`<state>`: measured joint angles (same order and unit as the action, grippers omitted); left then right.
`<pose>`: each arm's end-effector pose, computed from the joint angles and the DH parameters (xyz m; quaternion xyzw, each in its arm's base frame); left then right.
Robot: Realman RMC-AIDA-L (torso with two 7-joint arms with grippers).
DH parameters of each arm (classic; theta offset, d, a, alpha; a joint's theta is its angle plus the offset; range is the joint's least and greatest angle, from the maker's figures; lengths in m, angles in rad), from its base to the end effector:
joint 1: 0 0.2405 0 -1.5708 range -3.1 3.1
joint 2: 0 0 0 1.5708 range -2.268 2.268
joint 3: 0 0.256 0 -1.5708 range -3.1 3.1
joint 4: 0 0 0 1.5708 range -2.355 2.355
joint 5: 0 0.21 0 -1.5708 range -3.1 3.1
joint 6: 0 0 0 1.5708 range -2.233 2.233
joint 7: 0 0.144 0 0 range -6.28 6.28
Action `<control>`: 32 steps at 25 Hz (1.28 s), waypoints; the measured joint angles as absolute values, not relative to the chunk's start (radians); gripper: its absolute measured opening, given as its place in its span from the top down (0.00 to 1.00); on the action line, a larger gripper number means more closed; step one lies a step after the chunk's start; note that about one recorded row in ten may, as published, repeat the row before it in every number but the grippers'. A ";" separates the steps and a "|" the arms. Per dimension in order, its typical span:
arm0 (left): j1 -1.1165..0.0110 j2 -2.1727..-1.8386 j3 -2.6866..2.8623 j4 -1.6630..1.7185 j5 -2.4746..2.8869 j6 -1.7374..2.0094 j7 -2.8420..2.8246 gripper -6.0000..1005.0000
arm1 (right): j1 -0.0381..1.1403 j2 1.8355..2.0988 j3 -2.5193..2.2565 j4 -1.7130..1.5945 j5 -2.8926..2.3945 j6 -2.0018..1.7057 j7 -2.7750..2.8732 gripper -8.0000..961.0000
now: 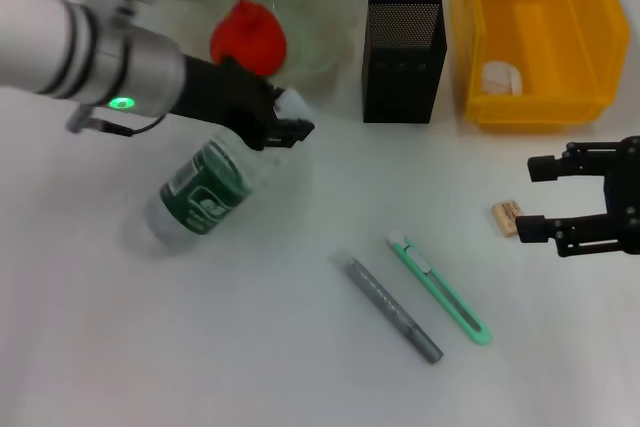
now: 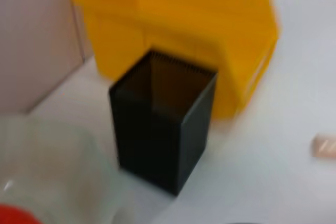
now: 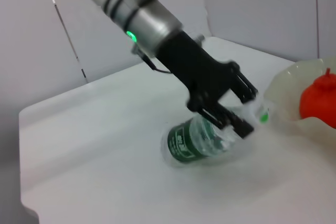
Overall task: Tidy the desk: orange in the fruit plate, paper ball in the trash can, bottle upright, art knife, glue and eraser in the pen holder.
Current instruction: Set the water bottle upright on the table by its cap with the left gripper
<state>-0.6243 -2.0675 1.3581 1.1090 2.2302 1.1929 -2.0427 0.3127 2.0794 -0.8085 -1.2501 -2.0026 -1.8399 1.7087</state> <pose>-0.1681 0.3884 -0.0263 -0.9715 -0.1589 0.0100 0.1753 0.2486 0.2818 0.0702 -0.9611 0.2000 0.1606 0.1020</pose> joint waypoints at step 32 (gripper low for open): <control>-0.436 -2.068 1.120 0.833 1.521 1.156 -1.429 0.56 | 0.381 2.080 -0.817 -1.134 -1.990 -1.853 1.652 0.19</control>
